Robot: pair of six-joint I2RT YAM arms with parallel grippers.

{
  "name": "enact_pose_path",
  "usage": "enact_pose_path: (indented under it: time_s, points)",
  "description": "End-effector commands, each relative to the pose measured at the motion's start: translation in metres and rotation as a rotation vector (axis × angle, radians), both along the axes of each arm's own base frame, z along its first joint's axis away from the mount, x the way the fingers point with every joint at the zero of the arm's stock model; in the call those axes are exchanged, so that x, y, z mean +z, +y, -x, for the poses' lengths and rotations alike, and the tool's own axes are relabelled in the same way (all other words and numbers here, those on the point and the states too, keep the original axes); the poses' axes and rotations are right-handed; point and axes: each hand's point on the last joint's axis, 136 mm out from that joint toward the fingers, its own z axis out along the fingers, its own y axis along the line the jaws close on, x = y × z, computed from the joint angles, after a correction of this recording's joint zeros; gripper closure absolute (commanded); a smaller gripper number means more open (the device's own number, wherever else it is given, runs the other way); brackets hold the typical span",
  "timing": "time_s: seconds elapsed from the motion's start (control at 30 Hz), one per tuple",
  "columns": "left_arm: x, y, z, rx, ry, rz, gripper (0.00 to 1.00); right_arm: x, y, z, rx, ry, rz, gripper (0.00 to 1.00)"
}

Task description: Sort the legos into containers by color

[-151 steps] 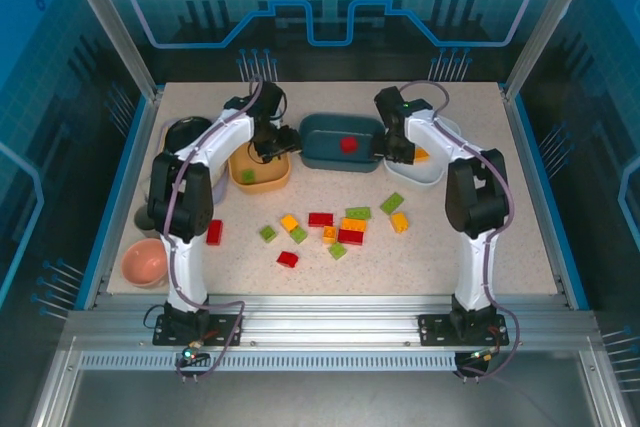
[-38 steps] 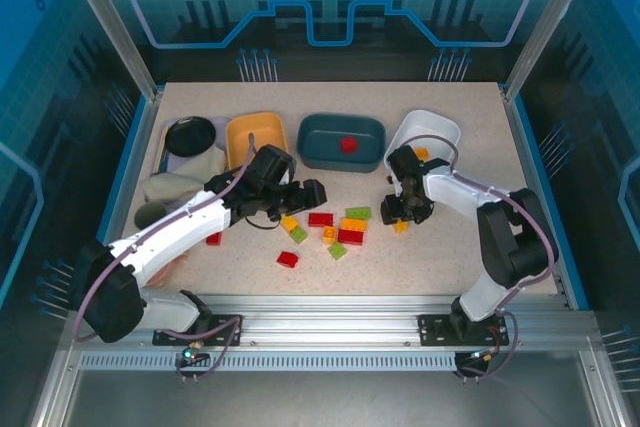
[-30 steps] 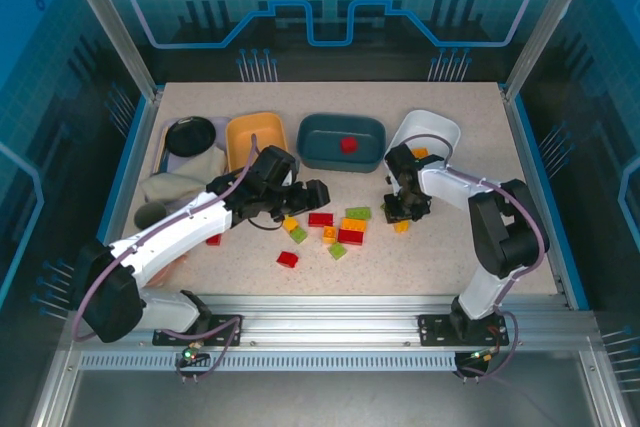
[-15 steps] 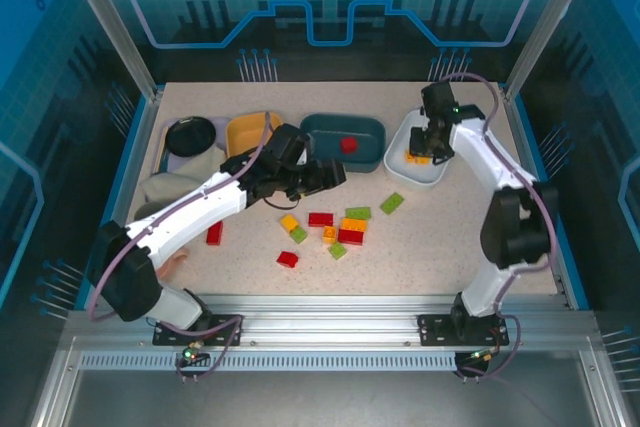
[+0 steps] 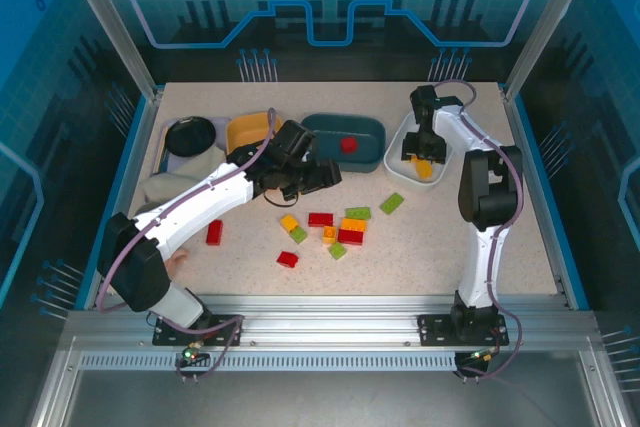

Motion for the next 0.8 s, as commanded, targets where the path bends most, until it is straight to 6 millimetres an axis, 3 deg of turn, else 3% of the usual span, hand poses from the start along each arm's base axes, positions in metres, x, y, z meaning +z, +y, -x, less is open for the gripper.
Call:
enact_pose_path:
  time_s: [0.0,0.07,0.2,0.33,0.4,0.47,0.57,0.77]
  points:
    - [-0.004,0.061,0.016,0.133,0.074,-0.176,0.17,0.073,0.038,-0.012,0.113,-0.217,-0.063,0.33]
    - [-0.015,0.104,0.028,0.214,0.141,-0.282,0.17,0.099,0.067,-0.006,0.203,-0.311,-0.132,0.33]
    - [-0.051,0.183,0.059,0.349,0.308,-0.409,0.16,0.138,0.155,0.036,0.460,-0.482,-0.305,0.33]
    - [-0.081,0.233,0.078,0.427,0.425,-0.474,0.15,0.151,0.231,0.097,0.653,-0.537,-0.562,0.32]
    - [-0.094,0.244,0.079,0.441,0.463,-0.479,0.14,0.146,0.259,0.128,0.730,-0.516,-0.649,0.31]
    - [-0.106,0.251,0.075,0.450,0.488,-0.465,0.14,0.137,0.277,0.154,0.790,-0.471,-0.675,0.31]
    - [-0.119,0.255,0.065,0.425,0.486,-0.446,0.14,0.121,0.289,0.178,0.816,-0.403,-0.687,0.31]
    - [-0.141,0.255,0.053,0.355,0.483,-0.453,0.16,0.117,0.291,0.187,0.808,-0.380,-0.694,0.31]
